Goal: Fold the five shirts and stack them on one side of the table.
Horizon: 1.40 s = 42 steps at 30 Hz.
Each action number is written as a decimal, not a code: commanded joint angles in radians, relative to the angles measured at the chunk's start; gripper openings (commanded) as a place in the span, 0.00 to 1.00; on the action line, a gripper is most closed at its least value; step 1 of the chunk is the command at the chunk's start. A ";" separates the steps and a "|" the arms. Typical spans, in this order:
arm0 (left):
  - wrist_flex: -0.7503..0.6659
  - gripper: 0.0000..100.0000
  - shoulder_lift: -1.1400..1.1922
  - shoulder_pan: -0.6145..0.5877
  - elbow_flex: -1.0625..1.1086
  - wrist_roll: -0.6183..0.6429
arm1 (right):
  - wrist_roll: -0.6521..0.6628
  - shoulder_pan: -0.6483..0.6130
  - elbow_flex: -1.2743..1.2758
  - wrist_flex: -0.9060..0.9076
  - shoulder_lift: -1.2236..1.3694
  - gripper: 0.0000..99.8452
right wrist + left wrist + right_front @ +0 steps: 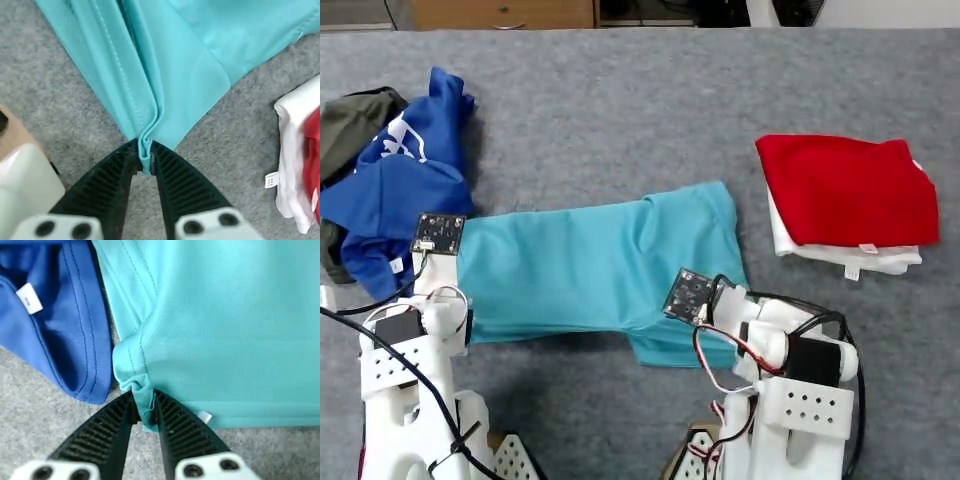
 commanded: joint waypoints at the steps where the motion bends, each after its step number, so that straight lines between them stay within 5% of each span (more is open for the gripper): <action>1: 0.003 0.09 -0.013 0.003 -0.005 -0.005 | 0.025 0.013 -0.012 0.018 -0.008 0.05; 8: 0.006 0.16 -0.015 -0.003 -0.017 -0.005 | 0.066 0.015 -0.018 0.023 -0.008 0.28; 12: 0.014 0.16 -0.015 -0.083 -0.075 -0.011 | 0.054 0.019 -0.090 0.023 -0.008 0.22; 15: 0.084 0.09 -0.015 -0.157 -0.221 -0.005 | -0.041 -0.018 -0.143 -0.005 0.004 0.01; 17: 0.150 0.01 -0.015 -0.163 -0.341 0.021 | -0.110 -0.101 -0.142 -0.021 0.019 0.03; 22: 0.193 0.02 -0.004 -0.072 -0.512 0.295 | -0.374 -0.364 -0.147 -0.137 0.188 0.01; 28: -0.005 0.02 0.076 0.137 -0.344 0.414 | -0.497 -0.450 -0.168 -0.362 0.567 0.00; 42: -0.471 0.02 0.627 0.040 -0.292 0.448 | -0.489 -0.558 -0.232 -0.241 0.707 0.00</action>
